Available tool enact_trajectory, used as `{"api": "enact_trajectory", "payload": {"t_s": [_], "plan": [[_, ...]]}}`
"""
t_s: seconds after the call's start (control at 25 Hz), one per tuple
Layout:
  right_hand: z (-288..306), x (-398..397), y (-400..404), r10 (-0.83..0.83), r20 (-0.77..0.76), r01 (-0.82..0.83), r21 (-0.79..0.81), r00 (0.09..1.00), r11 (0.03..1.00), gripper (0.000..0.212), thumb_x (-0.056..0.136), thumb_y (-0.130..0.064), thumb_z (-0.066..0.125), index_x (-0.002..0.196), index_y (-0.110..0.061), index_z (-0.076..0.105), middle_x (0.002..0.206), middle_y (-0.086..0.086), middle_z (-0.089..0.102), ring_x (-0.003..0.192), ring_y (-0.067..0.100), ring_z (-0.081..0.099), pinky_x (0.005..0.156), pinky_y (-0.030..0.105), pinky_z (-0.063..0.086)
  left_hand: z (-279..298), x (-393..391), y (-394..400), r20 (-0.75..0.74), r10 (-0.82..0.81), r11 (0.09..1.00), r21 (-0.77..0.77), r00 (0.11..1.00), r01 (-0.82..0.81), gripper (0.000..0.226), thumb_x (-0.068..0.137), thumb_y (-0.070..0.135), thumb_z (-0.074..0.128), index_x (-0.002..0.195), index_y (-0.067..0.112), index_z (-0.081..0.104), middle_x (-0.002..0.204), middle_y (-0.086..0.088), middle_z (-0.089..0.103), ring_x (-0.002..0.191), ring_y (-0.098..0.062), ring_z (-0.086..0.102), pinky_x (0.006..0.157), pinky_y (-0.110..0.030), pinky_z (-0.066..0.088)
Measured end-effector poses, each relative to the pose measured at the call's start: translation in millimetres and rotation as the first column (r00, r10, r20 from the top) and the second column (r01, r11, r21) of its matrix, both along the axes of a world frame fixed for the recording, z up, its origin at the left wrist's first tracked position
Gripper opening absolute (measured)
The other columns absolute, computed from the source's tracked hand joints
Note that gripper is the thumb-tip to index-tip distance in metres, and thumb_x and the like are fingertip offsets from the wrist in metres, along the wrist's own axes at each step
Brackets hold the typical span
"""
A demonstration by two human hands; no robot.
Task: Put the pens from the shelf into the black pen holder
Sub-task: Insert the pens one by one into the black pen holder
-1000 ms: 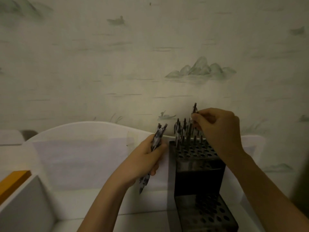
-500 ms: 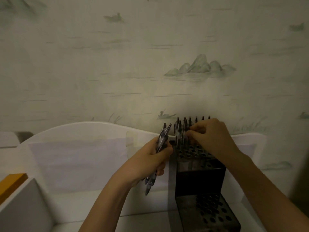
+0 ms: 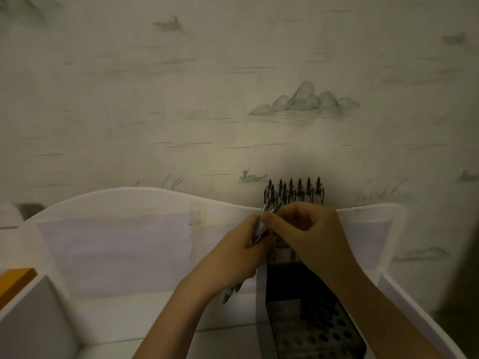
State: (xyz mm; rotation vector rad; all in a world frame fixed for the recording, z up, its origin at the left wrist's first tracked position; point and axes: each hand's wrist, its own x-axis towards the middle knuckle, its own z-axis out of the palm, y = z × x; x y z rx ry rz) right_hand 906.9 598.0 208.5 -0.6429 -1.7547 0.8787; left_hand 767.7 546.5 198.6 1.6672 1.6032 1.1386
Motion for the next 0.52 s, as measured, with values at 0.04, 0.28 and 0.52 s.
{"api": "enact_trajectory", "payload": {"t_s": [0.04,0.28,0.52], "plan": [[-0.4,1.1,0.7,0.004,-0.013,-0.004,-0.024,1.0,1.0,0.022,0.075,-0.034,0.074,0.081,-0.013,0.075,0.072,-0.003,0.074,0.067,0.011,0.07,0.063,0.023,0.056,-1.9,0.5,1.2,-0.017,0.008,1.0,0.003,1.0,-0.008,0.017,0.098,0.029,0.05,0.115,0.028,0.053,0.067,0.005,0.054,0.051,-0.009,0.049,0.054,-0.028,0.047],[28.9,36.1,27.4,-0.118,-0.37,0.037,-0.22,0.922,0.975,0.013,0.088,-0.015,0.066,0.093,-0.003,0.069,0.079,0.009,0.075,0.074,0.027,0.073,0.072,0.039,0.059,-6.8,-8.3,-2.4,0.014,0.039,0.999,0.011,0.999,-0.039,0.006,0.097,0.024,0.052,0.092,0.019,0.051,0.07,-0.003,0.051,0.055,-0.013,0.047,0.055,-0.032,0.046],[27.1,39.0,45.9,-0.403,-0.118,0.419,0.196,0.908,0.887,0.017,0.089,-0.026,0.067,0.099,-0.012,0.068,0.081,-0.002,0.073,0.071,0.011,0.071,0.07,0.037,0.061,-6.2,-10.8,-4.0,0.017,0.017,0.998,0.055,1.0,-0.018,0.008,0.098,0.023,0.05,0.097,0.015,0.051,0.073,-0.003,0.053,0.057,-0.012,0.048,0.055,-0.028,0.049]]}}
